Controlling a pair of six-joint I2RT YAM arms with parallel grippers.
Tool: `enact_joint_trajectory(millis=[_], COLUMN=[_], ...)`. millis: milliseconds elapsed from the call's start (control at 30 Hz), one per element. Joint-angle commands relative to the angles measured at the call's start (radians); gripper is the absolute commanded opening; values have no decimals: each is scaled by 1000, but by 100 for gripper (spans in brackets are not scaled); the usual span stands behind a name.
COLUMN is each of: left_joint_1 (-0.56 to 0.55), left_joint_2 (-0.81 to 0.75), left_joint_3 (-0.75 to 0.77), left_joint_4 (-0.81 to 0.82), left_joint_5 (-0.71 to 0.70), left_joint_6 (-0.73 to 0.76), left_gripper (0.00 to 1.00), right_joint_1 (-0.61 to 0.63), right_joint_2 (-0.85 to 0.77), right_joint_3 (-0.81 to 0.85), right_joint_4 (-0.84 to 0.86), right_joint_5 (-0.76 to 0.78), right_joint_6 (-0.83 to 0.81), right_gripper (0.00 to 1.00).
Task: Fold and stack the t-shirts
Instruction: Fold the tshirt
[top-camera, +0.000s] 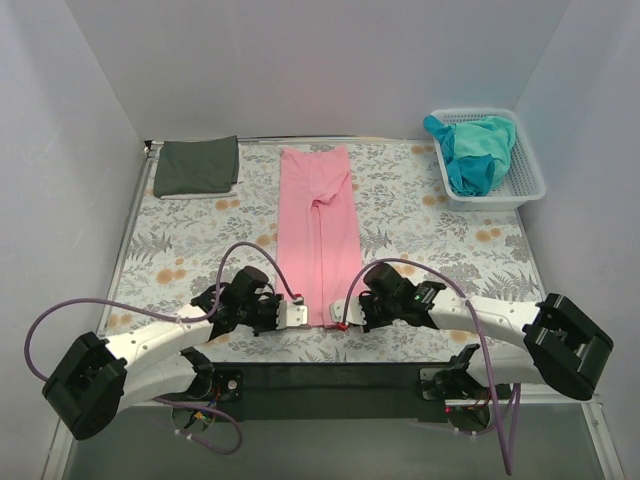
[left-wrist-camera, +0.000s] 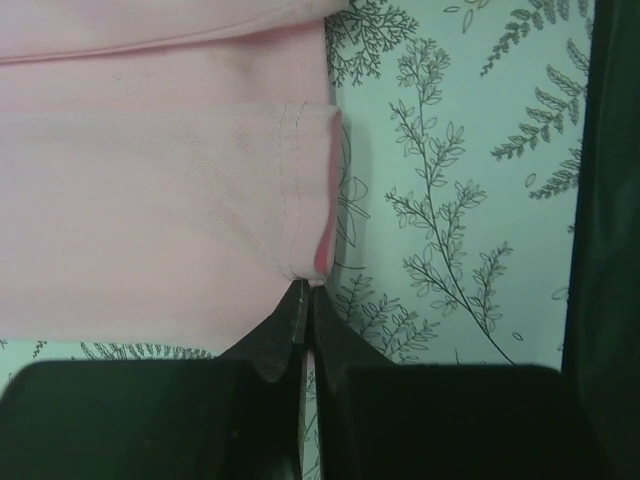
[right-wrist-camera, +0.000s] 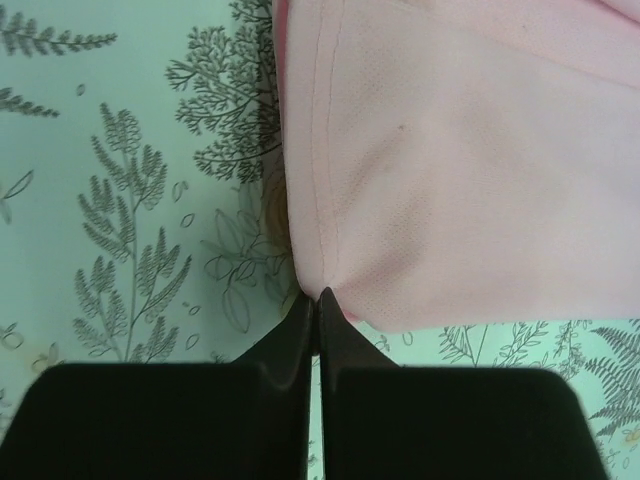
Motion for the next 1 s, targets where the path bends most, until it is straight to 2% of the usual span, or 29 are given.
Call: enact_joint_trajectory(millis=[0,133,233,333,467,600,833,967], left_joint_1=[-5,-5,-5,-5,24,84,254,295], left_joint_2=[-106,-172,-166,-145,-122,-53,117,226], left_joint_3=[36,66,93,125,166,215,332,413], left_joint_4=[-156,-221,-233,-209,-166,-126,-26,32], left_joint_5=[42,75,61,38,10,19,70,79], left_joint_6=[18,-2,-43,-75,-75,-36,50,72], left_gripper=[0,0,0,0,0,0,0,0], right_joint_1=[6,12,12,12,-49,-116,-225,-276], right_joint_2=[-90,-148,-150,-133,-101,-52,79,157], right_joint_3=[22,58,86,103,161,229,348,419], right_joint_4=[-159,-214,-225,-222,-216,-205,-171,-138], right_joint_5=[-19,-25,1,42,51,38,7,-2], right_joint_6=[27,49,57,41,-9,-66,-143,-181], right_gripper=[1,1,1,1,1,1,1,1])
